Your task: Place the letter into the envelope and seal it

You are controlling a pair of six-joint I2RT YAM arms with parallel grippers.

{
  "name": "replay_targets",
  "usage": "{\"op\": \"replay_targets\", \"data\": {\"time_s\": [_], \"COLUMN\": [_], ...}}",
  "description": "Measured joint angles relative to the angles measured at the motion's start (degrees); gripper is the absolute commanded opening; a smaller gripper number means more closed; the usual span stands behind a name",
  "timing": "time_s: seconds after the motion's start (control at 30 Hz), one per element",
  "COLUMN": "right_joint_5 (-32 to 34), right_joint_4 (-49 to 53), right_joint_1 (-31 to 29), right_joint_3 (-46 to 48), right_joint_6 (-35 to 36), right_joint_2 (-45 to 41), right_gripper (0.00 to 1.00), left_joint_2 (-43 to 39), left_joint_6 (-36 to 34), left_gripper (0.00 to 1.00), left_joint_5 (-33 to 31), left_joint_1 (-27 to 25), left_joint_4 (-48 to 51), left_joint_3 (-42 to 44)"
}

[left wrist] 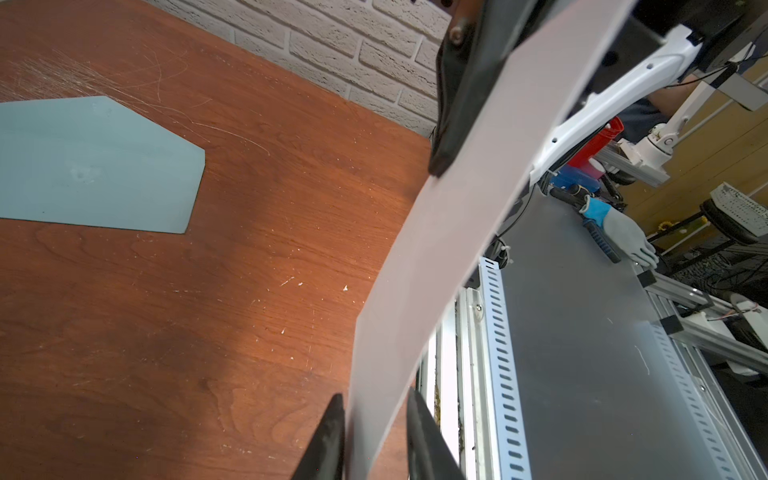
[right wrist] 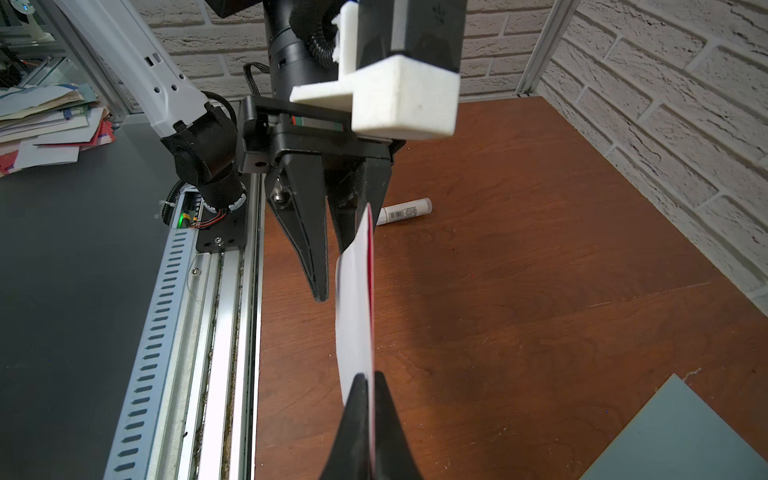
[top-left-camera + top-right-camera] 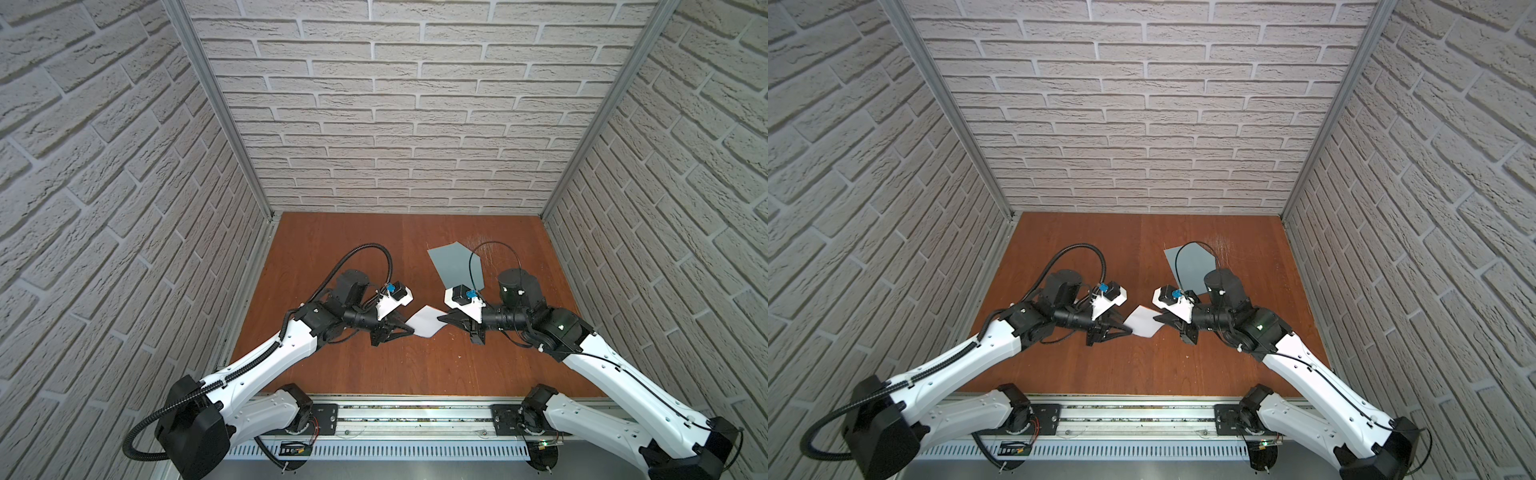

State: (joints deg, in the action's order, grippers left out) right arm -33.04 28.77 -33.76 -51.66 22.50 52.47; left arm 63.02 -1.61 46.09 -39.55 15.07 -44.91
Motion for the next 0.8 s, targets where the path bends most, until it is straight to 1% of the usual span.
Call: {"op": "replay_targets", "data": {"time_s": [0.03, 0.27, 0.3, 0.37, 0.4, 0.53, 0.57, 0.67, 0.8], "right_joint_5": [0.0, 0.5, 0.7, 1.1, 1.4, 3.2, 3.8, 6.3, 11.5], "right_joint_4": [0.0, 0.3, 0.2, 0.2, 0.0, -1.4, -1.9, -3.5, -5.0], "right_joint_1": [0.0, 0.0, 0.0, 0.0, 0.0, 0.0, 0.0, 0.0, 0.0], "right_joint_3": [0.0, 0.0, 0.0, 0.0, 0.0, 0.5, 0.8, 1.7, 1.9], "right_joint_6": [0.0, 0.0, 0.0, -0.5, -0.5, -1.4, -1.7, -3.8, -7.5], "right_joint_2": [-0.1, -0.1, -0.1, -0.3, -0.5, -1.4, -1.6, -2.5, -3.2], "right_gripper": [0.06, 0.06, 0.07, 0.22, 0.34, 0.61, 0.66, 0.71, 0.73], "left_joint_2": [0.0, 0.8, 0.9, 1.0, 1.0, 1.4, 1.6, 2.2, 2.8], "left_joint_6": [-0.2, 0.1, 0.2, 0.4, 0.7, 1.8, 2.4, 4.5, 9.6], "left_gripper": [0.00, 0.00, 0.00, 0.00, 0.00, 0.00, 0.00, 0.00, 0.00], "left_joint_5": [0.1, 0.5, 0.5, 0.4, 0.2, -1.7, -2.6, -5.4, -9.8], "left_joint_1": [0.0, -0.1, -0.1, -0.1, -0.1, -0.1, 0.1, 0.6, 2.4], "left_joint_4": [0.0, -0.3, -0.4, -0.6, -0.6, -0.5, -0.5, -0.3, 0.3], "left_joint_3": [0.0, 0.0, 0.0, 0.0, 0.0, 0.0, 0.0, 0.0, -0.4]}}
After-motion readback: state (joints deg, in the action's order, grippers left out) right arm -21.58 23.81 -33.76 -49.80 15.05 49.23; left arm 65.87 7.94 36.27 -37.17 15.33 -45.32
